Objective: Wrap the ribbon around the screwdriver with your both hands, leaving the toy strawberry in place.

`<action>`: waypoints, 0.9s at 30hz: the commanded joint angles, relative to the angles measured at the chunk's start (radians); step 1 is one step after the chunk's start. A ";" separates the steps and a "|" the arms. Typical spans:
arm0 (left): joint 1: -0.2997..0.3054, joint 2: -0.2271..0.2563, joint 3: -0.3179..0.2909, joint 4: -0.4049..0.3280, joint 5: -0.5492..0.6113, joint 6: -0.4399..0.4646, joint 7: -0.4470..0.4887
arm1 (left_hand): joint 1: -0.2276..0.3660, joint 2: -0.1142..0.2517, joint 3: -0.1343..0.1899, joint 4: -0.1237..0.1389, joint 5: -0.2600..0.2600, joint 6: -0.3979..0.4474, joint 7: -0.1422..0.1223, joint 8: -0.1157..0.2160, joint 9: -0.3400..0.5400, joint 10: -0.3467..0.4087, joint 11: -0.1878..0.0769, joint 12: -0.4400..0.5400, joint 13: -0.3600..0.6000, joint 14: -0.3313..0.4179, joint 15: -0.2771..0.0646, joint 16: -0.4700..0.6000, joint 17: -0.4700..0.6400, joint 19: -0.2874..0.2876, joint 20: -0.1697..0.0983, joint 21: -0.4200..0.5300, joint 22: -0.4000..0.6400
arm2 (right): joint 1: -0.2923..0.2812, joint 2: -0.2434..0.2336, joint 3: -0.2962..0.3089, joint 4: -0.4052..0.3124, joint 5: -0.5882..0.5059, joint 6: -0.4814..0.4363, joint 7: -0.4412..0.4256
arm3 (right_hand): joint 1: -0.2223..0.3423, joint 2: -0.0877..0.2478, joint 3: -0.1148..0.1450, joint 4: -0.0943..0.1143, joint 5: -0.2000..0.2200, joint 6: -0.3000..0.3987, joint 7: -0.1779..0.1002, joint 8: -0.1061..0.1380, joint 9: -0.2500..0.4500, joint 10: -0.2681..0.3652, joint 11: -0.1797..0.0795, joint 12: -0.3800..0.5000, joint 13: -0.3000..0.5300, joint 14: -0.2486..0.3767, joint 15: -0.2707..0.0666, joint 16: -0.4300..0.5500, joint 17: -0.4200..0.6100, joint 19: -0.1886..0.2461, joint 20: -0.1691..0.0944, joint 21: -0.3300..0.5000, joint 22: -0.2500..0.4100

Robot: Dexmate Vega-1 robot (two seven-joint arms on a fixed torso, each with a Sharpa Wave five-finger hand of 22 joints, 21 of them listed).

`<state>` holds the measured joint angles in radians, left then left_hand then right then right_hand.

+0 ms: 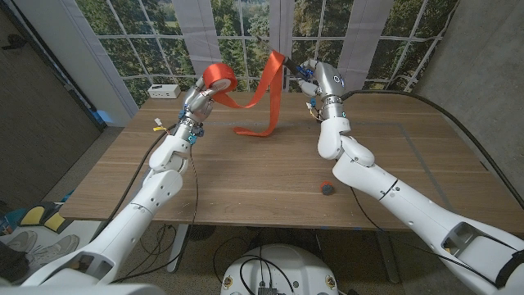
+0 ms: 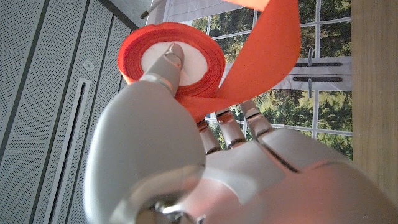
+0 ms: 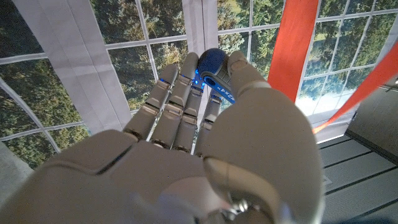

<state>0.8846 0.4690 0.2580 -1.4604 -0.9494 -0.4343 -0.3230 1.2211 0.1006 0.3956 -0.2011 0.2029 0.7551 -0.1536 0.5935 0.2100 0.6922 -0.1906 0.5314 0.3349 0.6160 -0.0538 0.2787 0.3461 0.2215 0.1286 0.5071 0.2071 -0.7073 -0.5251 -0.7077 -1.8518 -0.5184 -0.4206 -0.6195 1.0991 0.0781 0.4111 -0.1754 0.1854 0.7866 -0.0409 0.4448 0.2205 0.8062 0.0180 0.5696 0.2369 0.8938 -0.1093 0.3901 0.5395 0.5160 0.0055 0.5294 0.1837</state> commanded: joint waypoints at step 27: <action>-0.144 0.108 -0.015 -0.047 0.111 0.163 0.119 | -0.043 0.033 0.037 0.039 0.010 0.129 0.105 0.077 0.021 0.195 0.019 0.188 0.179 0.013 -0.124 0.003 0.008 -0.001 -0.003 0.015 0.002 | -0.032 -0.046 -0.043 -0.017 -0.269 0.138 0.140 | 0.020 0.024 0.018 0.016 0.006 0.248 -0.005 -0.001 0.004 0.150 -0.050 0.002 0.073 -0.003 -0.099 -0.009 0.014 -0.007 -0.009 0.009 0.003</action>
<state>0.7926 0.5249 0.2417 -1.4839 -0.8803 -0.3288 -0.2320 1.2142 0.0937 0.3957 -0.2011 0.2081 0.7583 -0.1568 0.5935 0.2100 0.6923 -0.1908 0.5345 0.3348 0.6246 -0.0554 0.2779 0.3507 0.2214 0.1286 0.5179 0.2069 -0.7406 -0.5704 -0.7230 -1.8898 -0.7033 -0.2715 -0.5180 1.0991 0.0781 0.4109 -0.1752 0.1858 0.7934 -0.0342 0.4367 0.2206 0.8062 0.0180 0.5661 0.2382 0.8894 -0.1127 0.3869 0.5495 0.5107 0.0000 0.5294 0.1837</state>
